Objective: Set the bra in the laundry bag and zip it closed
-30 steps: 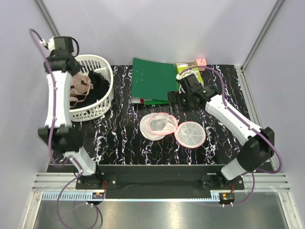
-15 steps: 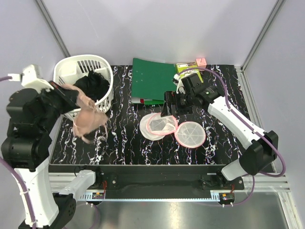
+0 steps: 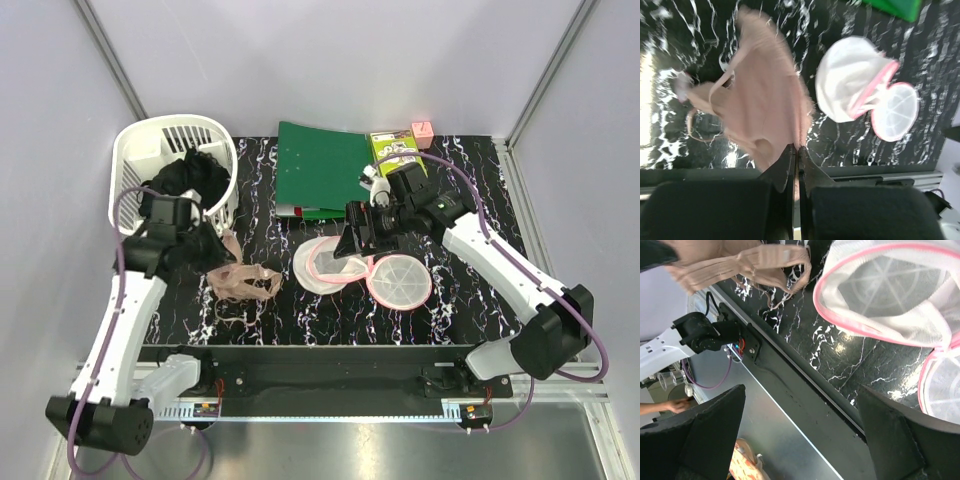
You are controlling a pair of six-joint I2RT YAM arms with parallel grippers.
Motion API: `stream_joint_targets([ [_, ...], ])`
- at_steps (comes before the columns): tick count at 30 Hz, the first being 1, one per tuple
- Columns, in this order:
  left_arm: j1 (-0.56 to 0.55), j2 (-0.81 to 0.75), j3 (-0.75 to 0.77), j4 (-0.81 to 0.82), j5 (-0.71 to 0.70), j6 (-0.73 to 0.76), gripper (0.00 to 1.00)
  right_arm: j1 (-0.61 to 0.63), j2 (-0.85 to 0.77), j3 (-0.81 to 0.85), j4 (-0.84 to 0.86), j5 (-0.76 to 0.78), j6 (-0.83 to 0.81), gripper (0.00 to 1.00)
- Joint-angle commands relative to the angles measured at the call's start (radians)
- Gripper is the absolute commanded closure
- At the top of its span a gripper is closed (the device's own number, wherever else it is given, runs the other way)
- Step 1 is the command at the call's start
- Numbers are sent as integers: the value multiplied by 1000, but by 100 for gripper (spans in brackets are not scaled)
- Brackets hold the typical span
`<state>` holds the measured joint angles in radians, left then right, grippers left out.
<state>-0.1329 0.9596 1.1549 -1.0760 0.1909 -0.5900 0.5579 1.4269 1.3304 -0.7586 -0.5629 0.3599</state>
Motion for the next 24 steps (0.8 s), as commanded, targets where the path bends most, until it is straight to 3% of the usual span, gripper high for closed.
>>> stream_joint_targets([
  [1,-48,45,-92,278,12,-77,100,-1,-51,-34,27,-12,8,0],
  [5,-88,100,-127,398,-80,-102,100,-1,-57,-40,28,-5,10,0],
  [10,-115,137,-156,522,-87,-145,100,-3,-36,-30,28,-5,5,0],
  [15,-177,195,-80,531,-133,-93,100,-3,-6,-8,28,-14,-1,0],
  [19,-186,189,-127,639,-111,-65,100,-1,13,1,28,-19,-7,0],
  [24,-186,120,-214,650,-105,-126,100,-1,20,-5,28,-22,-16,0],
])
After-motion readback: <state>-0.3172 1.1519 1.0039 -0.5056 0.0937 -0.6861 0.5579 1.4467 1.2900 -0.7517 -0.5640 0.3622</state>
